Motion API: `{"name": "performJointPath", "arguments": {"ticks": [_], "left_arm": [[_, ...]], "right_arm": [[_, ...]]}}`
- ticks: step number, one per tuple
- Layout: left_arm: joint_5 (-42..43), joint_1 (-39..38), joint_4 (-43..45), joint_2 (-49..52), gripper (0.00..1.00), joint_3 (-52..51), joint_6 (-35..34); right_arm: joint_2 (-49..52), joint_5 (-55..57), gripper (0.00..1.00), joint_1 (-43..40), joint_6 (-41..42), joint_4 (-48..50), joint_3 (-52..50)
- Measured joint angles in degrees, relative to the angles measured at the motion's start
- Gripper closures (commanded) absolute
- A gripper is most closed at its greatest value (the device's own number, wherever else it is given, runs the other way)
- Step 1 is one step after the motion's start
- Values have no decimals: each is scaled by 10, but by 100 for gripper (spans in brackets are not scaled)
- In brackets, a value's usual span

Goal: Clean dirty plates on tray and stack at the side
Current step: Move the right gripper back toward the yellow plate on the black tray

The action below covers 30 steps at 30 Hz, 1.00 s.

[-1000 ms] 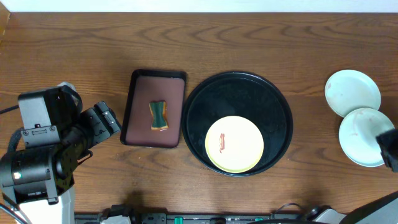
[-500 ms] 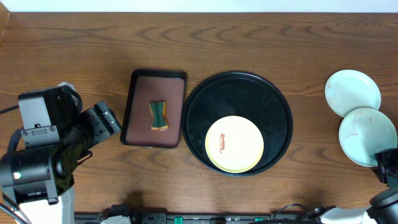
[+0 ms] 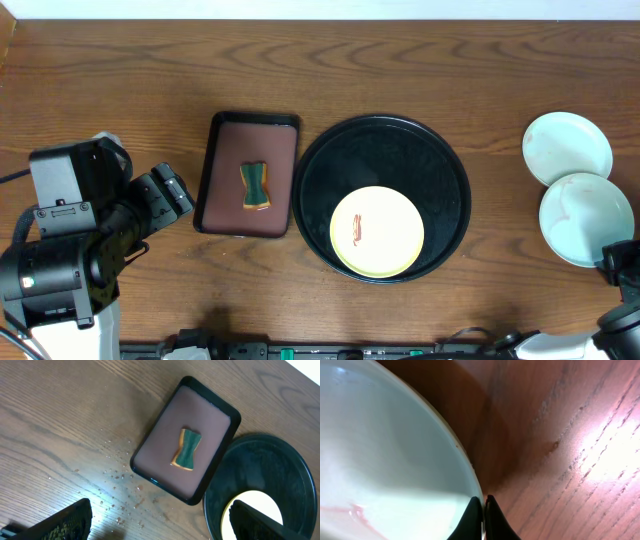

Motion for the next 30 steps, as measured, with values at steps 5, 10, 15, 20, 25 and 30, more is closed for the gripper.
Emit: {"name": "performJointPath", "arguments": {"ticks": [5, 10, 15, 20, 25, 30], "left_arm": [[0, 0, 0, 0, 12, 0, 0], [0, 0, 0, 0, 12, 0, 0], [0, 0, 0, 0, 12, 0, 0], [0, 0, 0, 0, 11, 0, 0], [0, 0, 0, 0, 12, 0, 0], [0, 0, 0, 0, 12, 0, 0]], "right_arm": [[-66, -20, 99, 9, 7, 1, 0], [-112, -26, 99, 51, 30, 14, 0], [-113, -24, 99, 104, 76, 68, 0], [-112, 10, 99, 169, 117, 144, 0], [-90, 48, 87, 216, 143, 173, 0], [-60, 69, 62, 228, 158, 179, 0]]}}
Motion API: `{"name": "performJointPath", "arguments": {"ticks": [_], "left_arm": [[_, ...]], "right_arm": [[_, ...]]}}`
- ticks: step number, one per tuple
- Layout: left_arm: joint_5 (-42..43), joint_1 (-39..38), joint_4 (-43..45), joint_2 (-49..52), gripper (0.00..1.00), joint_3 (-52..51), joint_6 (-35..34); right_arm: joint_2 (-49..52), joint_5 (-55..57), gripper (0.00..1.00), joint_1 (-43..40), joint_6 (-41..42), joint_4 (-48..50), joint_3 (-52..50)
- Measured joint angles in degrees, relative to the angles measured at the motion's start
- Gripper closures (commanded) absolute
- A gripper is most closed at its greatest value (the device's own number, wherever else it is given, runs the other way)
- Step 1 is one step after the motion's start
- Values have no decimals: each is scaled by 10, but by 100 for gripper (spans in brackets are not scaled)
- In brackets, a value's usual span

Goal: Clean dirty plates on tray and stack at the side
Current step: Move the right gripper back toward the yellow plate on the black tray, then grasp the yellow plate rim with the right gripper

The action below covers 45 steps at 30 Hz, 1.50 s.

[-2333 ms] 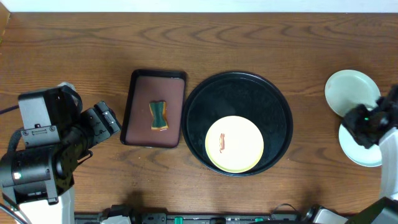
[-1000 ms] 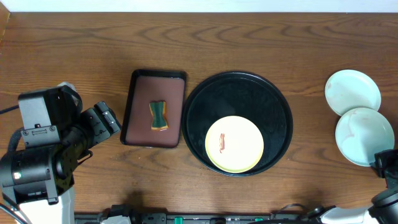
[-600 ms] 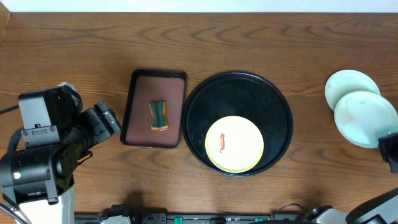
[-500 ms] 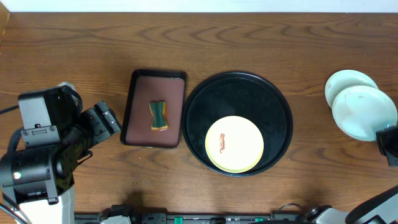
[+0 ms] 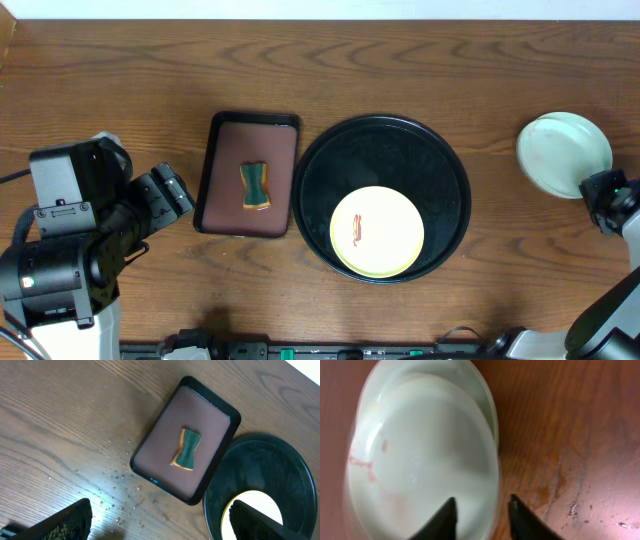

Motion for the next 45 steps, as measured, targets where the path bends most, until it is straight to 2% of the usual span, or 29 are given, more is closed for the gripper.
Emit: {"name": "performJointPath", "arguments": {"ticks": [8, 13, 16, 19, 22, 27, 32, 37, 40, 42, 45], "left_arm": [[0, 0, 0, 0, 11, 0, 0], [0, 0, 0, 0, 12, 0, 0], [0, 0, 0, 0, 12, 0, 0], [0, 0, 0, 0, 12, 0, 0], [0, 0, 0, 0, 12, 0, 0], [0, 0, 0, 0, 12, 0, 0], [0, 0, 0, 0, 12, 0, 0], [0, 0, 0, 0, 12, 0, 0], [0, 0, 0, 0, 12, 0, 0], [0, 0, 0, 0, 12, 0, 0], [0, 0, 0, 0, 12, 0, 0]], "right_arm": [[-48, -8, 64, 0, -35, 4, 0], [-110, -91, 68, 5, -65, -8, 0], [-136, -151, 67, 37, -99, -38, 0], [-150, -202, 66, 110, -148, -89, 1], [-151, -211, 61, 220, -198, -148, 1], [-130, -99, 57, 403, -240, -237, 0], [-61, -14, 55, 501, -253, -274, 0], [0, 8, 60, 548, -255, -270, 0], [29, 15, 86, 554, -251, -244, 0], [47, 19, 99, 556, -251, -216, 0], [61, 18, 99, 558, -253, -196, 1]]}}
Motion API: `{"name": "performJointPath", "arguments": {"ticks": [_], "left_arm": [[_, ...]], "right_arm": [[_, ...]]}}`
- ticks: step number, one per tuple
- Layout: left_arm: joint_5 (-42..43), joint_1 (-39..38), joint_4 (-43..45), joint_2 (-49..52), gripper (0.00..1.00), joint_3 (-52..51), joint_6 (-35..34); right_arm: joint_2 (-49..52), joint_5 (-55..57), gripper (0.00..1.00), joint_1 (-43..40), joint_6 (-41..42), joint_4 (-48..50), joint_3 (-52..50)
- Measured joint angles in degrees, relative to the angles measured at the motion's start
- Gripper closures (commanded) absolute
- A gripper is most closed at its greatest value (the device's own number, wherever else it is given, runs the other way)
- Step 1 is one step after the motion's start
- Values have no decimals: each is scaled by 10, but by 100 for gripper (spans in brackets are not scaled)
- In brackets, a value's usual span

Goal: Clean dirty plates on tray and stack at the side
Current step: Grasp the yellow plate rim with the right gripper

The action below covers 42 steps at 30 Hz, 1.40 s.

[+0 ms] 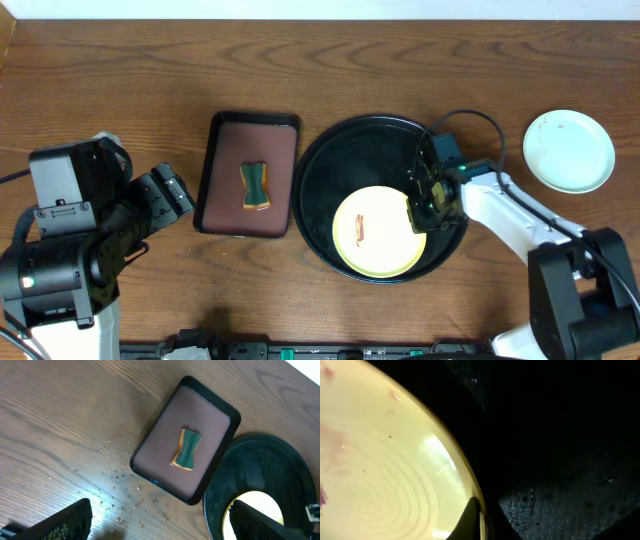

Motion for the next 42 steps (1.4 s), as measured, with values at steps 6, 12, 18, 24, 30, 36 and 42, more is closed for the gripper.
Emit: {"name": "performJointPath", "arguments": {"ticks": [6, 12, 18, 24, 30, 36, 42], "left_arm": [[0, 0, 0, 0, 12, 0, 0], [0, 0, 0, 0, 12, 0, 0], [0, 0, 20, 0, 12, 0, -1], [0, 0, 19, 0, 12, 0, -2], [1, 0, 28, 1, 12, 0, -2], [1, 0, 40, 7, 22, 0, -2], [2, -5, 41, 36, 28, -6, -15]], "right_arm": [[-4, 17, 99, 0, -20, 33, 25], [-5, 34, 99, 0, -44, 111, 75], [10, 50, 90, 0, -52, 131, 74], [23, 50, 55, 0, -44, 77, 73], [23, 50, 57, -10, -39, 65, 72], [25, 20, 62, -59, -23, 57, 69], [62, -44, 65, -69, 0, 93, 65]]}}
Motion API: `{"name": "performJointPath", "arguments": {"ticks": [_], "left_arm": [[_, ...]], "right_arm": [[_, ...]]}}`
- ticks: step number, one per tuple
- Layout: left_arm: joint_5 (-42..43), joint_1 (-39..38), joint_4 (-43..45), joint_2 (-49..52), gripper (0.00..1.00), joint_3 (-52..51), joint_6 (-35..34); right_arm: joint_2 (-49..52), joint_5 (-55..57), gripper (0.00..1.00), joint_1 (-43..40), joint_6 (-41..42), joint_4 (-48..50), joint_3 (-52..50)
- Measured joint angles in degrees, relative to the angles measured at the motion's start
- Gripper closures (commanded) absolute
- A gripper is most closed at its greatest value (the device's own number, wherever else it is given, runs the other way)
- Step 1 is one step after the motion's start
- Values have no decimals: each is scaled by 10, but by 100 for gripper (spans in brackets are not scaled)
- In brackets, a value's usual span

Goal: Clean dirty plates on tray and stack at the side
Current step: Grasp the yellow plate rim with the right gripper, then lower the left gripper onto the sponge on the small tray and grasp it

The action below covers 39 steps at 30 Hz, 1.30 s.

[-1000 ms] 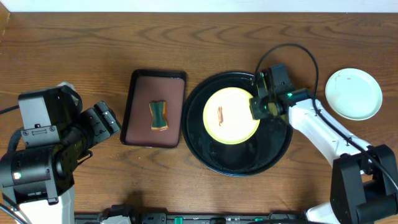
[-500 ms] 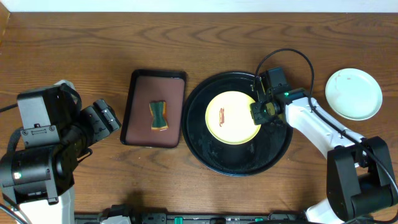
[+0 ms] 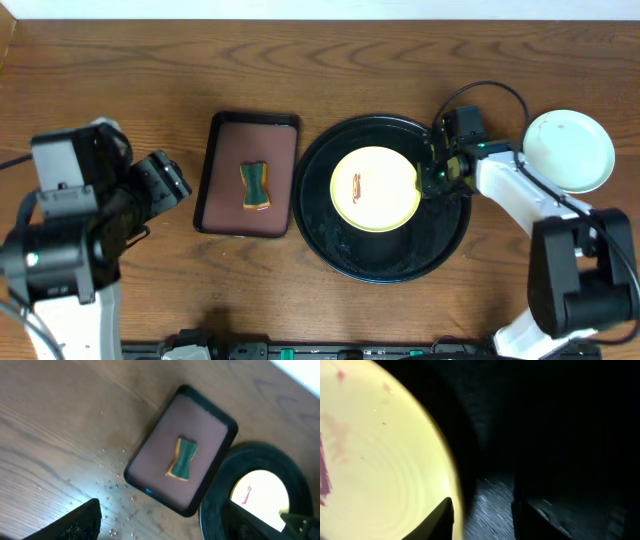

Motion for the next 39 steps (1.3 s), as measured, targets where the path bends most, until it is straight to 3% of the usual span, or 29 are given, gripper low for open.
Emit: {"name": "performJointPath", "arguments": {"ticks": [3, 9, 13, 20, 27, 31, 32, 33, 34, 39], "left_arm": [[0, -9, 0, 36, 29, -17, -5], [0, -52, 24, 137, 32, -57, -6], [1, -90, 54, 214, 38, -61, 0], [-5, -137, 114, 353, 39, -61, 1], [-9, -156, 201, 462, 50, -62, 2], [-16, -157, 242, 502, 66, -62, 3], [-15, -157, 249, 510, 73, -62, 3], [-15, -158, 254, 517, 87, -62, 2], [-13, -160, 259, 524, 93, -61, 4], [-9, -163, 260, 525, 92, -59, 35]], "right_arm": [[8, -24, 84, 1, 4, 12, 0], [13, -28, 99, 2, 13, 12, -1], [13, -29, 99, 2, 16, 12, -1], [13, -30, 99, 2, 16, 12, -1], [13, -29, 99, 2, 16, 12, -1], [13, -30, 99, 2, 16, 11, -1], [13, -29, 99, 2, 16, 11, -1], [13, -29, 99, 2, 16, 10, 0], [13, -29, 99, 2, 16, 10, 0], [13, -29, 99, 2, 16, 8, 0]]}}
